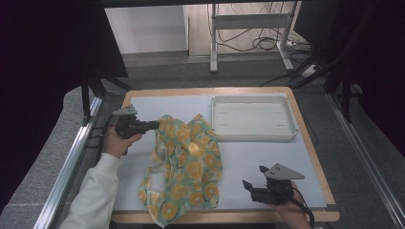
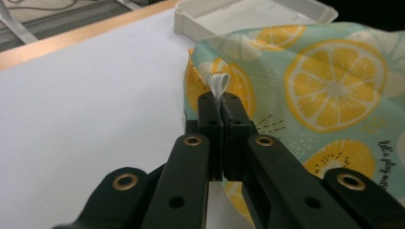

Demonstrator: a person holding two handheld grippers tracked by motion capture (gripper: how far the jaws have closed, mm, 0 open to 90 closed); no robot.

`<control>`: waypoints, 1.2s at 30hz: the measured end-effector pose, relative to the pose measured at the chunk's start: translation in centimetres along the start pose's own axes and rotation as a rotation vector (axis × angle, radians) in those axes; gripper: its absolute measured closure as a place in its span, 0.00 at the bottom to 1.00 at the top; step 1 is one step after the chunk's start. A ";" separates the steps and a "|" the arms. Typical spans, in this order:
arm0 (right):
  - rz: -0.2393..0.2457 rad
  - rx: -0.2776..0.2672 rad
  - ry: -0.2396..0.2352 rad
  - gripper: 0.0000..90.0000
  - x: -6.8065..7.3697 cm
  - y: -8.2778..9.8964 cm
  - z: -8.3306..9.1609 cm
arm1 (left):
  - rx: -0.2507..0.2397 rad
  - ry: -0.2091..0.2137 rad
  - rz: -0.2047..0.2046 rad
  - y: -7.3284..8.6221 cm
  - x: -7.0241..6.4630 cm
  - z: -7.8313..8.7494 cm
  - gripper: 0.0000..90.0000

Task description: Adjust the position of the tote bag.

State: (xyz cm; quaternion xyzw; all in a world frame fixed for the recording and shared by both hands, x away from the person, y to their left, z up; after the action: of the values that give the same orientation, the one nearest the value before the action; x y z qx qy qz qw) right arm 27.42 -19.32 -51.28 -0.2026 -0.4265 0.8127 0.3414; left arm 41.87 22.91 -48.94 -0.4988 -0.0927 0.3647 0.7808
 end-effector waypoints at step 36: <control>0.208 -0.162 -0.357 0.35 14.6 -11.7 -3.1 | -0.028 -0.056 0.114 2.1 2.8 0.7 0.99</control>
State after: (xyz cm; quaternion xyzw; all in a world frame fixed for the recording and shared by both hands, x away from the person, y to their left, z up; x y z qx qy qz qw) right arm 23.80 -2.29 -43.84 -0.1251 -0.5207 0.8297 0.1575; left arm 42.51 25.80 -50.97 -0.5037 -0.0908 0.4211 0.7488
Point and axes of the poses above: each handheld gripper's, and its own axes: z roughly backward along the jaws, y roughly out of its underside, x roughly to its left, the point moved 5 cm from there along -z, roughly forward along the jaws, and after that the axes turned 2 degrees about z, right-handed, at the moved point
